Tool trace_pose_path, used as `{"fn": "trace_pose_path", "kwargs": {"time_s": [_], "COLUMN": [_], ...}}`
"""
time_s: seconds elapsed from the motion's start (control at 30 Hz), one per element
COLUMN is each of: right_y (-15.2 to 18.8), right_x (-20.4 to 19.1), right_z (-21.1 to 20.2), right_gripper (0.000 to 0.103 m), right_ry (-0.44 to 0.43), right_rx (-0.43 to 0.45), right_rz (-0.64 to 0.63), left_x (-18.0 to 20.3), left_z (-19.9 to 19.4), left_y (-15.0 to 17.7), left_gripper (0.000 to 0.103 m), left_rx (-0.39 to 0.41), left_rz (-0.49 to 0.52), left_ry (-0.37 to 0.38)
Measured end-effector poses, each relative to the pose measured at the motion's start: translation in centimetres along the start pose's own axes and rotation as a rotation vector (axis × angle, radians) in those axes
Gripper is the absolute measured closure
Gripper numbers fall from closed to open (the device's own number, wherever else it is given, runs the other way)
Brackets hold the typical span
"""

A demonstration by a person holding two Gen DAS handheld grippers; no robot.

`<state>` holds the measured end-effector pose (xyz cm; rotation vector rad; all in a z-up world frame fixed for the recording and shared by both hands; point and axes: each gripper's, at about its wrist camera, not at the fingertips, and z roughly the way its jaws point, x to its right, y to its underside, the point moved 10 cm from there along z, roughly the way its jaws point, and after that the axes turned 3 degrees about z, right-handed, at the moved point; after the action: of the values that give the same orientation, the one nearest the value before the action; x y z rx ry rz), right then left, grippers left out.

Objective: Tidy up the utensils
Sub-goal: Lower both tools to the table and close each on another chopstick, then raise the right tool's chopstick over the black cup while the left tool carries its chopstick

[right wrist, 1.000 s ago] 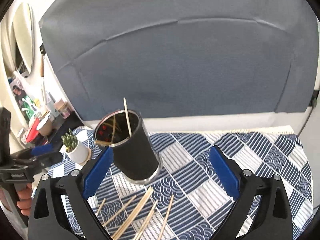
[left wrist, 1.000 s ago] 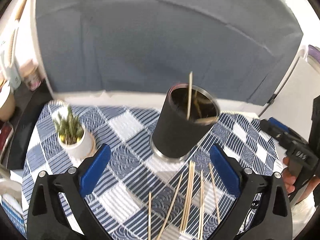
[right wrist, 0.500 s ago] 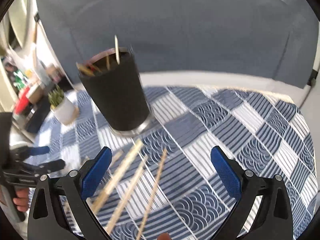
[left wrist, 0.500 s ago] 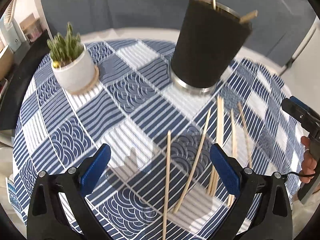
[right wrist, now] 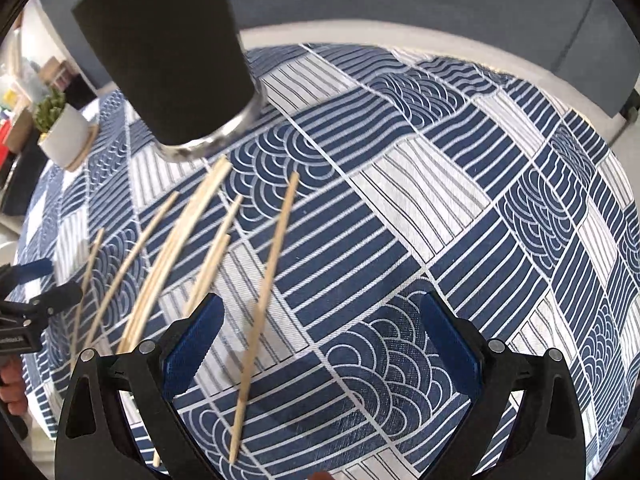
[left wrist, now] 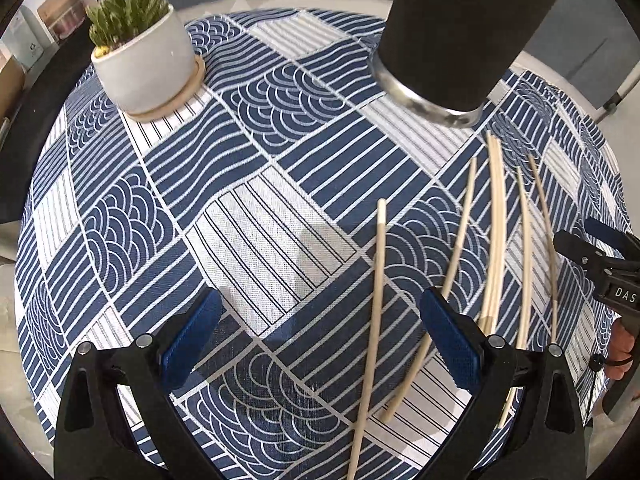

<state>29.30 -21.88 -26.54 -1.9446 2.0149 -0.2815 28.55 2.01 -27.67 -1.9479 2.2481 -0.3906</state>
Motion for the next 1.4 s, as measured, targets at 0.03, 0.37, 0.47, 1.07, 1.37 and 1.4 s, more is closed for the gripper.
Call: {"fn": "trace_pose_path", "kwargs": {"time_s": [0.03, 0.37, 0.47, 1.07, 1.37, 1.4], "right_y": [0.1, 0.6, 0.5, -1.3, -1.2, -1.1], "right_x": [0.2, 0.8, 0.9, 3.7, 6.8, 7.3], "right_z": [0.3, 1.1, 1.2, -0.8, -1.7, -1.9], "right_gripper": [0.009, 0.006, 0.006, 0.098, 0.098, 0.098], "right_ry": [0.013, 0.055, 0.057, 0.095, 0.074, 0.070], "right_rx": [-0.006, -0.062, -0.088, -0.078, -0.095, -0.094], "right_rz": [0.002, -0.001, 0.001, 0.034, 0.083, 0.088], "left_x": [0.0, -0.1, 0.1, -0.9, -2.3, -2.6], "left_z": [0.3, 1.8, 1.8, 0.3, -0.7, -0.9], "left_y": [0.0, -0.9, -0.8, -0.5, 0.9, 1.1], "left_gripper": [0.006, 0.004, 0.004, 0.055, 0.098, 0.098], "left_rx": [-0.006, -0.002, 0.006, 0.014, -0.023, -0.029], "left_rz": [-0.003, 0.008, 0.007, -0.014, -0.008, -0.014], "left_ry": [-0.006, -0.076, -0.078, -0.089, -0.137, -0.134]}}
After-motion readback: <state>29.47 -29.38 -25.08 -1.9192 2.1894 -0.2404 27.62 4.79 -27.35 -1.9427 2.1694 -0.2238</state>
